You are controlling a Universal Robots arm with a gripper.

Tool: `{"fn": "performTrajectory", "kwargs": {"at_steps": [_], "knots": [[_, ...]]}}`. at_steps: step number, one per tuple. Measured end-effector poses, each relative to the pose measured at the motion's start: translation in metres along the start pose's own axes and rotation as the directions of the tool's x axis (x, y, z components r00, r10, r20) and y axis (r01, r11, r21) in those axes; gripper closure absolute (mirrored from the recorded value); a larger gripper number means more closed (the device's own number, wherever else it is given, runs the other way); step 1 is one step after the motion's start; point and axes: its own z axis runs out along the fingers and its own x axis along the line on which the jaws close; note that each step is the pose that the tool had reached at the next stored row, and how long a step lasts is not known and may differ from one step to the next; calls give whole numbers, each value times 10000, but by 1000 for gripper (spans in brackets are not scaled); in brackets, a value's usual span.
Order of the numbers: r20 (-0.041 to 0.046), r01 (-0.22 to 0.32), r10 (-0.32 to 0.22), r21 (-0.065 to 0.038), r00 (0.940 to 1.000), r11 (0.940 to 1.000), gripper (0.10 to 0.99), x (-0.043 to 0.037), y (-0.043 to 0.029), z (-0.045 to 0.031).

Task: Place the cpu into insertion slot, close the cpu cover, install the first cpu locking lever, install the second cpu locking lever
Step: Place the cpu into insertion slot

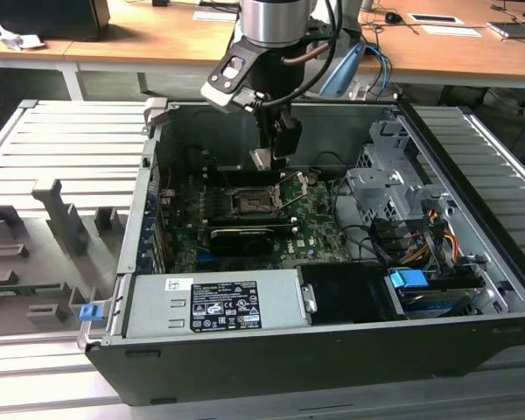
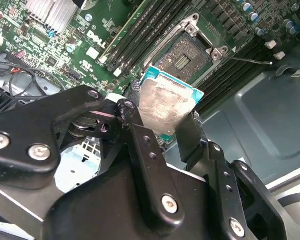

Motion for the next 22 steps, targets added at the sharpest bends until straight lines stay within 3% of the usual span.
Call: {"fn": "performTrajectory", "kwargs": {"at_steps": [19,22], "knots": [[2,-11,11,0,10000,10000,557,-1,-7,68],[58,-660,660,-15,9978,9978,557,-1,-8,81]]}}
